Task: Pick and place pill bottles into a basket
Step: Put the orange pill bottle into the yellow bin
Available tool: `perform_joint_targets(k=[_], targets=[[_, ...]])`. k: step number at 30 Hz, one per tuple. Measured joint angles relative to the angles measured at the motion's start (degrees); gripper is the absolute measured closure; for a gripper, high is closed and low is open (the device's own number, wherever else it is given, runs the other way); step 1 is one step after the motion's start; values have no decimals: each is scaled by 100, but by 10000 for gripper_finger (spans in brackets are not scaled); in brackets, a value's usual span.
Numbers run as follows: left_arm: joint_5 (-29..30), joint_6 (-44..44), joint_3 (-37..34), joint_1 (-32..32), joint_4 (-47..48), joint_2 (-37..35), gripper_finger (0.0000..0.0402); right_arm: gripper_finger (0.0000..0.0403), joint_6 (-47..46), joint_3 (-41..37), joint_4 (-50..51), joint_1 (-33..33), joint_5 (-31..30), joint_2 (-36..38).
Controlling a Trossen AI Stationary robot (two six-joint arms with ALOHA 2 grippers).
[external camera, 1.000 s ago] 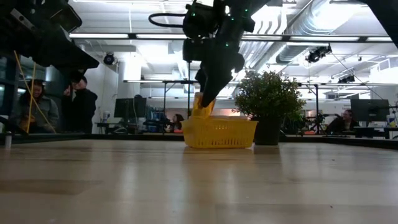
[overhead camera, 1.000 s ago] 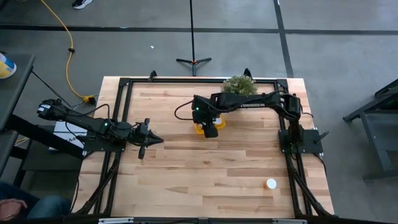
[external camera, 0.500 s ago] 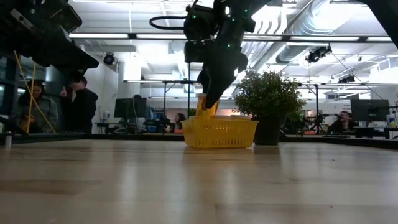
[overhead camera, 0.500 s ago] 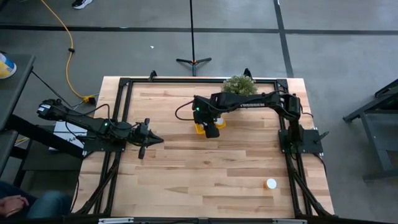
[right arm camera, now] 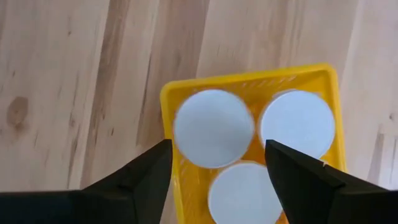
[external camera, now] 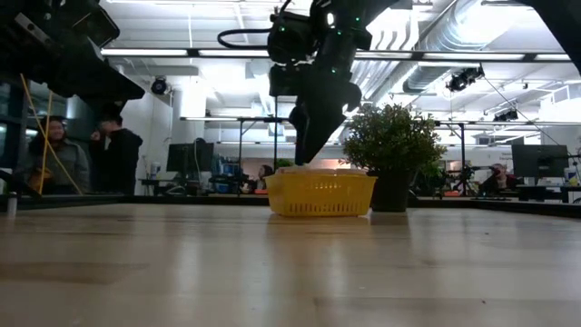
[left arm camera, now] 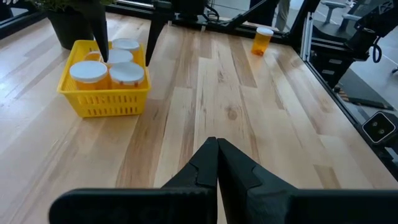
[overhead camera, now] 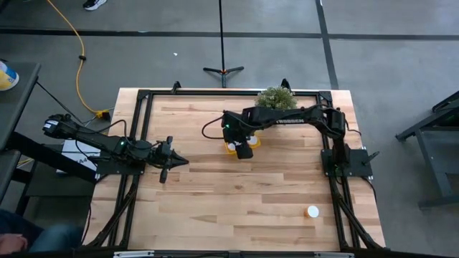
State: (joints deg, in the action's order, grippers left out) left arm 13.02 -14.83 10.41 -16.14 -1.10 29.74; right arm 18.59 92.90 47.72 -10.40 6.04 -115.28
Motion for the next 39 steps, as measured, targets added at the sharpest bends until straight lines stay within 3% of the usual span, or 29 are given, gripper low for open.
perform_joint_targets(k=[5,13,18,23,33,39], targets=[[0,0,0,0,-2,0,355,156,-27,152,91,-51,-11,0],[3,0,0,0,-4,0,355,155,-560,1215,1098,46,103,22],[7,0,0,0,-2,0,355,155,-685,1311,1564,526,447,225],[11,0,0,0,-7,0,355,155,-1004,1311,1658,1171,388,640],[31,-33,0,0,-66,0,355,155,-1703,1311,1277,2977,-1204,1470],[28,193,0,0,-83,0,355,156,-2447,1311,1331,4204,-2755,1523]])
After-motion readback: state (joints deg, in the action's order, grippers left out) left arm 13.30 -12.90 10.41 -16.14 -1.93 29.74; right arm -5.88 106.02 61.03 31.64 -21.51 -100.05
